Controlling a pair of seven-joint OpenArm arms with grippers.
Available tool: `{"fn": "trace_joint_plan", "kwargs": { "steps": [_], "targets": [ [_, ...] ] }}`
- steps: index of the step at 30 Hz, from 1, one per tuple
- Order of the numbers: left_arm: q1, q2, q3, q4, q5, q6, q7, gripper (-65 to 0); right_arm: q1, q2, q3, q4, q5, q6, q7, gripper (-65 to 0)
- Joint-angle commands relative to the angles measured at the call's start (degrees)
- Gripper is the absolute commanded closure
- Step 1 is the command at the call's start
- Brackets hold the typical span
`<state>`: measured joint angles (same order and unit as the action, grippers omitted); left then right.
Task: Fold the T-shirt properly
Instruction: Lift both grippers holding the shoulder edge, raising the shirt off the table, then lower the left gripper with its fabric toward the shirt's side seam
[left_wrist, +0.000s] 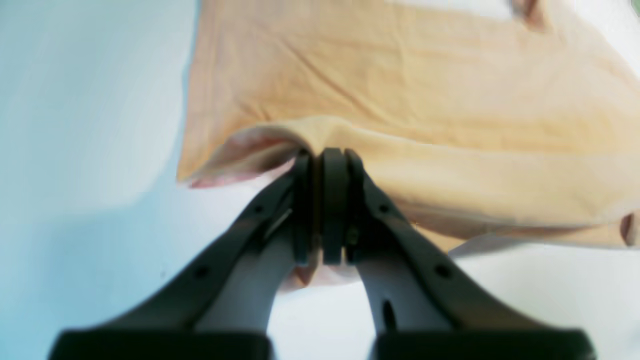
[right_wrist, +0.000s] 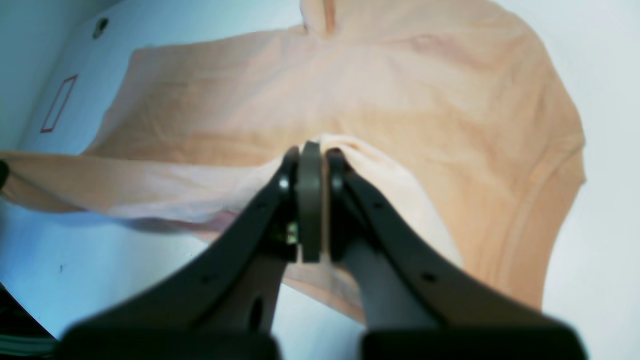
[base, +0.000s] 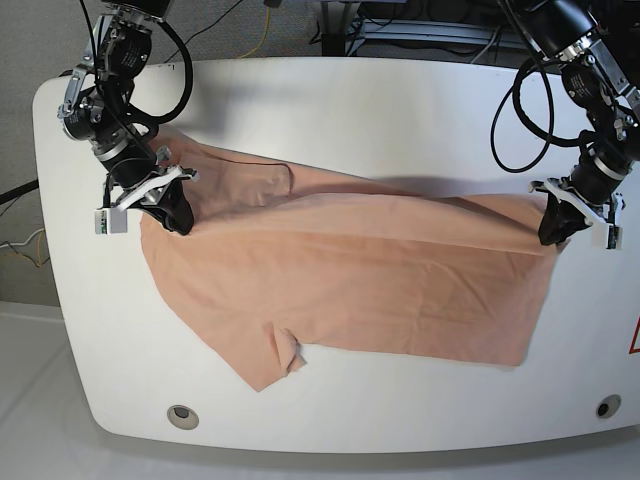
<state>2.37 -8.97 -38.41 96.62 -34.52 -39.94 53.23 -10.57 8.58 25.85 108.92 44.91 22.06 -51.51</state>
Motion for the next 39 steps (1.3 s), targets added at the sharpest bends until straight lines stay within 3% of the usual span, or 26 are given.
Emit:
{"fn": "trace_joint_plan", "kwargs": {
  "steps": [1,12,30,39],
  "targets": [
    [-1.18,-0.65,-0.22,-1.37,-0.16,-0.06,-1.94,-1.7,0.68,0.52,0.22,0.83,1.03,0.31,1.53,0.0],
    [-3.73,-0.48,-0.14,-6.38,4.76,-0.06,-2.29,-1.7,0.68,0.52,0.31,0.66,0.94,0.22,1.53,0.0],
    [-4.17,-0.74,6.37,-14.73,5.56,-0.06,-15.91,-1.7,0.68,0.70,0.22,0.57,0.85,0.13,1.53,0.0],
    [-4.09,-0.83,7.51,-15.43,5.64,-0.06,-18.29,-1.7,0.59,0.43,-0.31,-0.04,-6.44,0.31,1.53,0.0]
  ]
}}
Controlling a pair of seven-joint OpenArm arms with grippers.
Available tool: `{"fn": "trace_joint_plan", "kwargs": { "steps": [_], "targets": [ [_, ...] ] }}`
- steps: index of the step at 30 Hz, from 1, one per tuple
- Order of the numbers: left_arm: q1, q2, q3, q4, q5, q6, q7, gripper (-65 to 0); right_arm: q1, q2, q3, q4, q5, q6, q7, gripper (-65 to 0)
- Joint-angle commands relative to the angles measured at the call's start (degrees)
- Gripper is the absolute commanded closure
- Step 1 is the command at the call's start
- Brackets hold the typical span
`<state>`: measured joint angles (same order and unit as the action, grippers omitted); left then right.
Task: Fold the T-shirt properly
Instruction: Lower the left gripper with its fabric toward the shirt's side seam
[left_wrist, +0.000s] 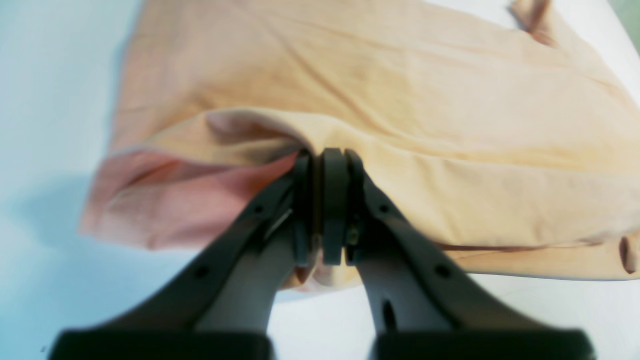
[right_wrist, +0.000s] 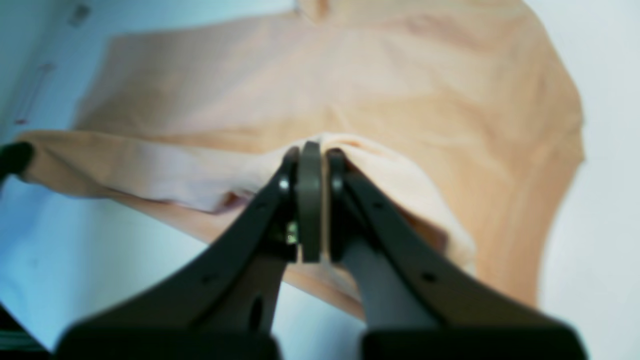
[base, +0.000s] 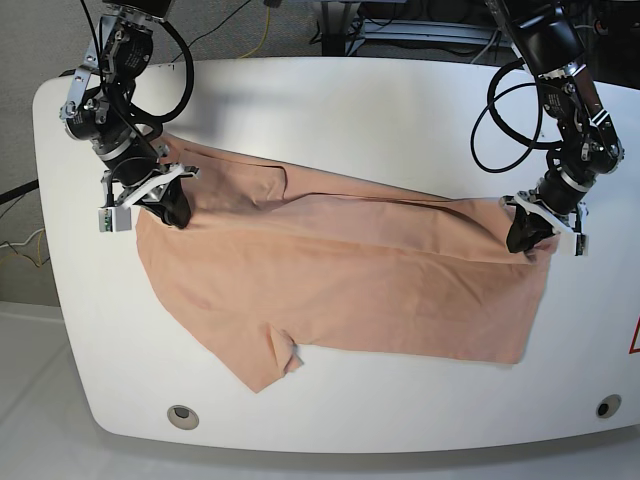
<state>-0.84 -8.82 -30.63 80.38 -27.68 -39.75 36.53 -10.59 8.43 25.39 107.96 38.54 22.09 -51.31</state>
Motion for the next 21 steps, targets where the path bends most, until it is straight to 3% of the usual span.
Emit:
{"fn": "trace_joint_plan", "kwargs": {
  "steps": [1,14,21],
  "targets": [
    [-0.87,-0.98,-0.27,0.81,-1.20,-0.25,-1.59,-1.7,0.61,0.59,0.15,0.92,-0.52,0.29,1.33,0.0],
    [-1.05,-2.57,-0.44,0.81,-1.20,-0.25,-2.29,-1.7,2.46,0.94,-0.11,-3.65,-1.23,0.02,1.33,-0.5],
    [-0.78,-3.97,-0.36,0.81,-1.20,-0.25,-4.93,-1.7,2.55,0.85,-0.11,-4.01,-2.72,-0.24,1.33,-15.2]
  ]
}}
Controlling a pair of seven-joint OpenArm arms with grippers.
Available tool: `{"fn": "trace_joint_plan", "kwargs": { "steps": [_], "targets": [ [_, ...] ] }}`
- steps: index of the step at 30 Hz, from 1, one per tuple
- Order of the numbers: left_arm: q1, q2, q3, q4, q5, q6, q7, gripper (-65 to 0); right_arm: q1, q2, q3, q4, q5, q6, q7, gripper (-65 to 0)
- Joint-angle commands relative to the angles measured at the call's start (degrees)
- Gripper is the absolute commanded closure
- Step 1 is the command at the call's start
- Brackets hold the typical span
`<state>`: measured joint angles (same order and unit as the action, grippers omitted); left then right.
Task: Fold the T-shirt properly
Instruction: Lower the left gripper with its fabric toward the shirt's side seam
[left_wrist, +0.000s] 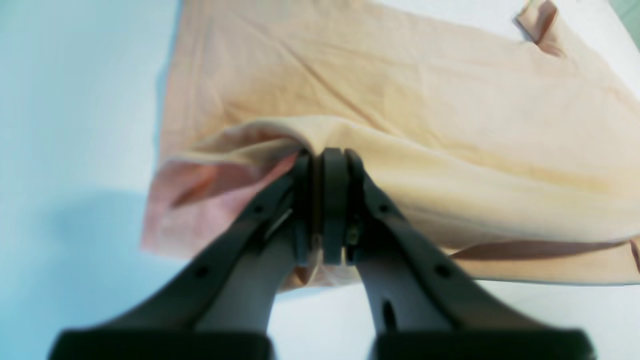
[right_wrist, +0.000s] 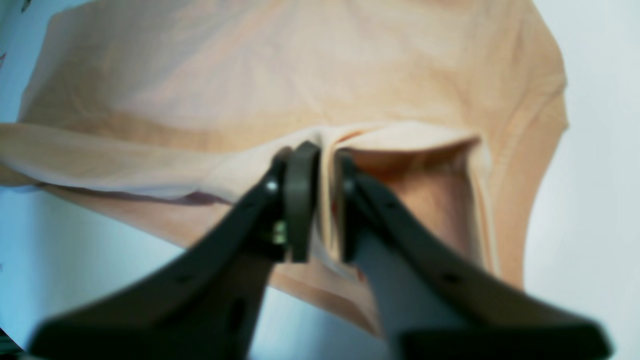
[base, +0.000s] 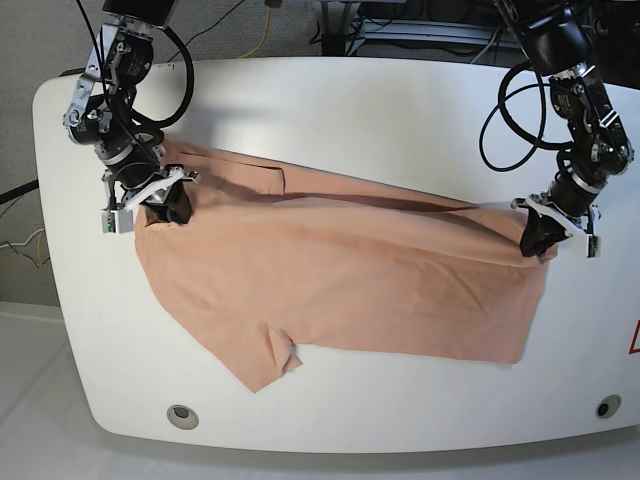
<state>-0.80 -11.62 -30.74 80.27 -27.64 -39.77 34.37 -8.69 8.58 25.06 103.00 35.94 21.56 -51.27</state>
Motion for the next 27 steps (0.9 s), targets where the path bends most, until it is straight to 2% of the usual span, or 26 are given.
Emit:
{"fn": "trace_joint_plan", "kwargs": {
  "steps": [1,9,14,27],
  "targets": [
    [-0.83,-1.17,-0.25,0.92,-1.24,-0.23,-3.21,-1.7,0.64,0.61,0.22,0.96,-1.00,0.28,1.29,-16.8],
    [-0.74,-1.17,-0.25,0.04,-0.10,-0.23,-5.67,-1.8,1.70,0.34,0.22,0.96,-7.42,0.37,1.29,-22.3],
    [-1.00,-1.17,-0.16,-2.86,1.40,-0.23,-8.04,-1.8,1.79,0.34,0.22,0.96,-7.50,0.37,1.29,-25.8],
    [-1.09,-1.00,-0.07,-5.06,1.40,-0.23,-11.12,-3.4,1.79,0.52,0.22,1.13,-7.50,0.72,1.29,-25.6]
  ]
}}
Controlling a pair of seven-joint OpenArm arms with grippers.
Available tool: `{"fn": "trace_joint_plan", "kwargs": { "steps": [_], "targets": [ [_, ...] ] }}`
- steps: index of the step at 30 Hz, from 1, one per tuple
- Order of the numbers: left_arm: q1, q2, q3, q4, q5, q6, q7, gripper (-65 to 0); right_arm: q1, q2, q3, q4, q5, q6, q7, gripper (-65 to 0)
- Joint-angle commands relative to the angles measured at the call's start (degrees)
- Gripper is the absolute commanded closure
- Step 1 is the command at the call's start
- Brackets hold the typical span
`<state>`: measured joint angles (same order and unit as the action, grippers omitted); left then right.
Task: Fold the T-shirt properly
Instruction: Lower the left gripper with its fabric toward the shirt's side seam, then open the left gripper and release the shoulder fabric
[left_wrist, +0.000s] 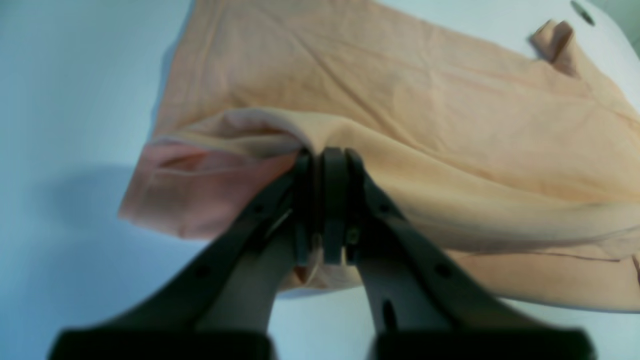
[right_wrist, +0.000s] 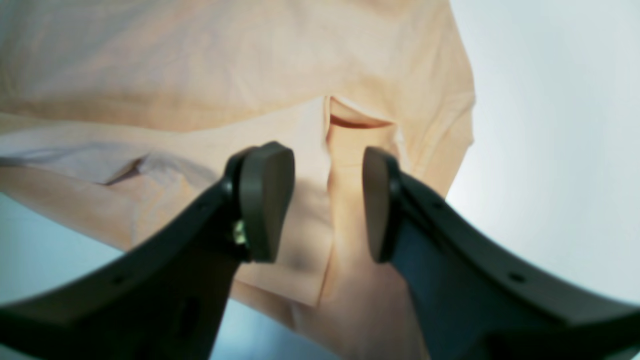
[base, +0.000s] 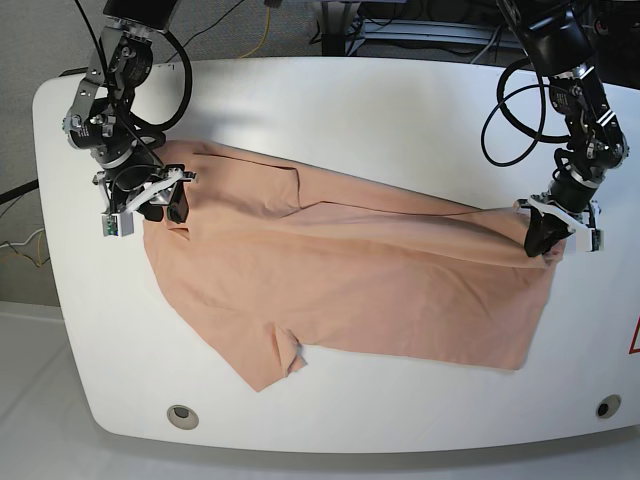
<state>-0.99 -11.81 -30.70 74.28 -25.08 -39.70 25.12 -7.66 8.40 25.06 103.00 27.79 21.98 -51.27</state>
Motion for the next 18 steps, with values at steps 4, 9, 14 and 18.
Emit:
{"fn": "trace_joint_plan", "kwargs": {
  "steps": [4,9,14,18],
  "targets": [
    [-0.98,-0.80,-0.12,0.93,-1.16,-0.30,-1.96,-10.4,0.76,0.61,0.22,1.13,0.65,0.31,1.29,-25.6],
    [-1.16,-0.71,-0.12,0.93,-1.34,-0.30,-2.05,-24.5,0.76,0.61,0.22,1.13,0.65,0.40,1.29,-25.6],
    [-2.39,-0.63,-0.47,0.93,-1.34,-0.30,-2.05,-36.8,0.76,0.61,0.22,1.13,0.65,0.40,1.29,-25.6],
    [-3.27,-0.10,-0.47,0.93,-1.34,-0.30,-2.05,-40.0,0.76,0.61,0.22,1.13,0.65,0.40,1.29,-25.6]
  ]
}}
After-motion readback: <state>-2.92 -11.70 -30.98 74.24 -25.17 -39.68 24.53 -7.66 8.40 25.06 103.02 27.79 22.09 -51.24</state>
